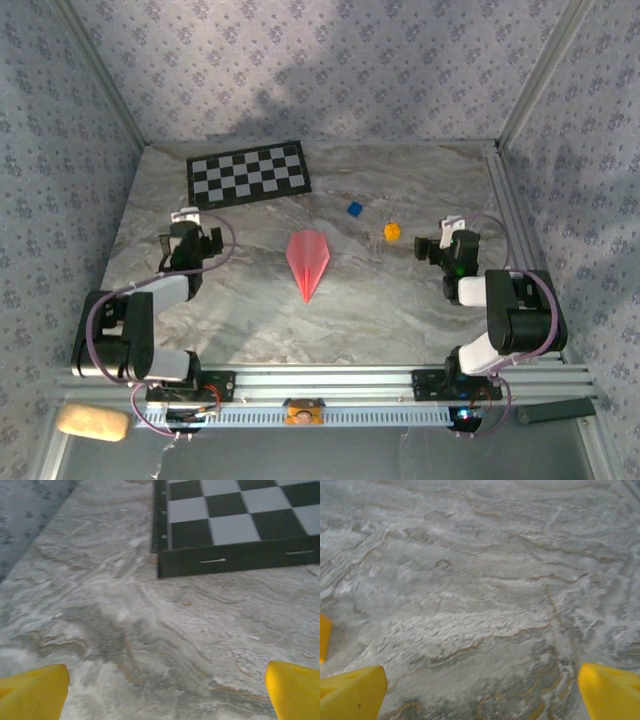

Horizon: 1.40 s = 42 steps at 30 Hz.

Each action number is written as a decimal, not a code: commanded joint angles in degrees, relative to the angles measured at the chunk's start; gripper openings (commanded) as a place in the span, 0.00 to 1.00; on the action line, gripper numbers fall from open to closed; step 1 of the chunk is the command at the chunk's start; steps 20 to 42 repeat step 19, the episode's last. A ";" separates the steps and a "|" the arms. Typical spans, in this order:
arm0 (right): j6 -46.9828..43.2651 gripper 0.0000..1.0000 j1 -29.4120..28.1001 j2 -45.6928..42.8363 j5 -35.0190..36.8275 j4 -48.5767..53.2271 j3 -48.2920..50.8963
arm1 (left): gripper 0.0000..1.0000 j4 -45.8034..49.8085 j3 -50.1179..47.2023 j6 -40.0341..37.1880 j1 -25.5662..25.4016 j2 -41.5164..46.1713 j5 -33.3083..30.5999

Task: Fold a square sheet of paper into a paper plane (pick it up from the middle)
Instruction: Reset both arms

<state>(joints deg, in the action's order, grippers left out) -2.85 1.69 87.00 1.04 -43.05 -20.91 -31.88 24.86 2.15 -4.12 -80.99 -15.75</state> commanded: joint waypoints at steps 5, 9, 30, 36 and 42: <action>1.35 1.00 -0.06 -0.06 1.93 -1.35 -1.68 | 1.00 -15.63 -1.95 1.38 5.78 -6.58 10.45; 1.10 1.00 -0.32 -0.07 2.22 -1.51 -1.69 | 1.00 -17.60 -2.35 0.94 5.27 -7.19 9.41; 1.18 1.00 -0.27 -0.07 1.96 -1.37 -1.77 | 1.00 -15.60 -1.57 0.03 4.01 -6.89 7.82; 1.18 1.00 -0.27 -0.07 1.96 -1.37 -1.77 | 1.00 -15.60 -1.57 0.03 4.01 -6.89 7.82; 1.18 1.00 -0.27 -0.07 1.96 -1.37 -1.77 | 1.00 -15.60 -1.57 0.03 4.01 -6.89 7.82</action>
